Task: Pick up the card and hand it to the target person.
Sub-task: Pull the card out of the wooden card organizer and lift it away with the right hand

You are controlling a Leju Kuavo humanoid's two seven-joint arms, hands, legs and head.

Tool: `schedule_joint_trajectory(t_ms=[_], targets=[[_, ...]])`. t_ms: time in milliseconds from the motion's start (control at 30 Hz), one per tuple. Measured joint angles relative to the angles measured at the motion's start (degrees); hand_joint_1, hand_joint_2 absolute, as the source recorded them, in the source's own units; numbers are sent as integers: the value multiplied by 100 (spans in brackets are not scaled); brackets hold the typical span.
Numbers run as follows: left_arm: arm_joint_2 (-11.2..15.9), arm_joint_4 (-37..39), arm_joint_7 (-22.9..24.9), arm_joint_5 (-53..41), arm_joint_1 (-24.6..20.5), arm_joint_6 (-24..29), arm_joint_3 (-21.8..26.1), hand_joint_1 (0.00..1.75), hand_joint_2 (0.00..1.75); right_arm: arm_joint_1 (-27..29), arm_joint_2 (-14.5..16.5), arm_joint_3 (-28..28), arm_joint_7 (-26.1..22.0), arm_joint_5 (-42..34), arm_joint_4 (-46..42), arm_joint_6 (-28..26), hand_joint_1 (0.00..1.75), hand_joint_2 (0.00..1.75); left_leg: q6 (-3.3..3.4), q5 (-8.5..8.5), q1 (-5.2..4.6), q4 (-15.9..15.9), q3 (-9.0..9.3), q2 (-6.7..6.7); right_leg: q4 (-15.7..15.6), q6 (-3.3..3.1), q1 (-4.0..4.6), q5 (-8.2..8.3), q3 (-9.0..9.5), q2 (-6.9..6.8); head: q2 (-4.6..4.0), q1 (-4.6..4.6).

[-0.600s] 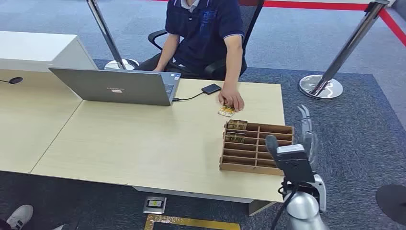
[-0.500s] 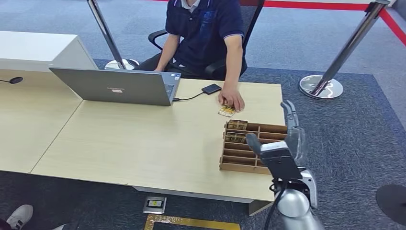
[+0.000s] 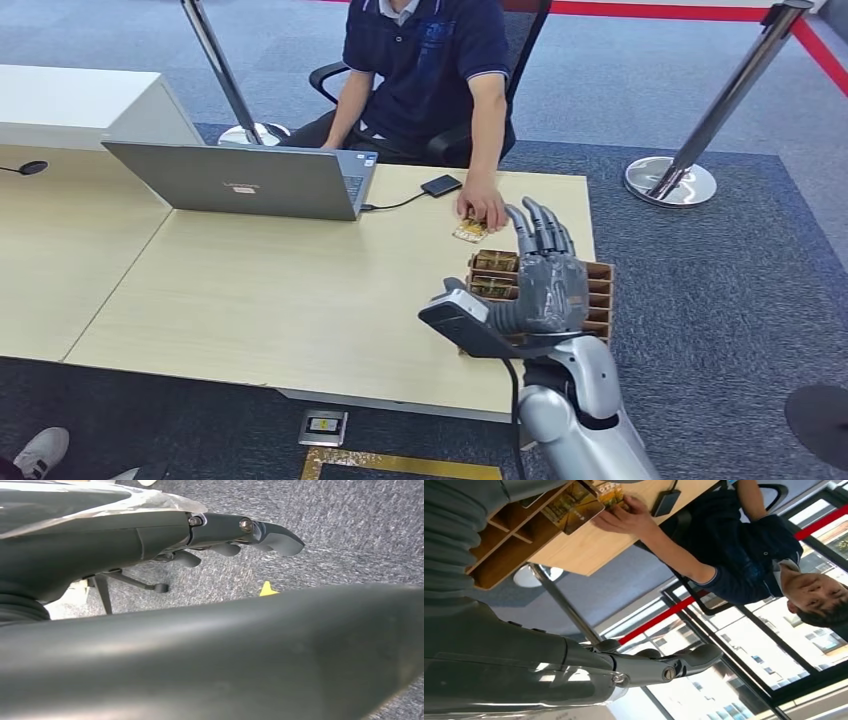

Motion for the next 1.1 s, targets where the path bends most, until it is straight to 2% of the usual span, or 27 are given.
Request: schedule_joint_trajectory(t_ms=[367,600,733,867,933,1033,1100], targets=[[39,2,-51,-39,0,-87,0,0,0,-318,-32,251,1003,1965,712,40,0,175,0,0,0,0,0,0,0,0,0,0,0,0,0,1],[45,2,-54,-18,2,-79,0,0,0,-433,-19,251,1124,2164,1010,75,2,175,0,0,0,0,-1,0,0,0,0,0,0,0,0,1],[45,2,-55,-3,3,-61,0,0,0,-463,-5,250,1140,2136,1102,58,33,175,0,0,0,0,0,0,0,0,0,0,0,0,0,0],[45,2,-55,9,5,-43,0,0,0,-477,5,244,1167,2109,1176,37,134,175,0,0,0,0,0,0,0,0,0,0,0,0,0,0],[45,2,-54,14,5,-36,0,0,0,-483,16,240,1167,2103,1213,34,123,175,0,0,0,0,0,0,0,0,0,0,0,0,0,1],[45,2,-51,27,6,-16,1,0,0,-501,45,233,1152,2096,1269,37,96,175,0,0,0,0,0,0,0,0,0,0,0,0,0,-1],[45,2,-48,34,6,-3,2,0,0,-521,68,227,1129,2081,1314,40,94,175,0,0,0,0,0,0,0,0,0,0,0,0,0,-1]])
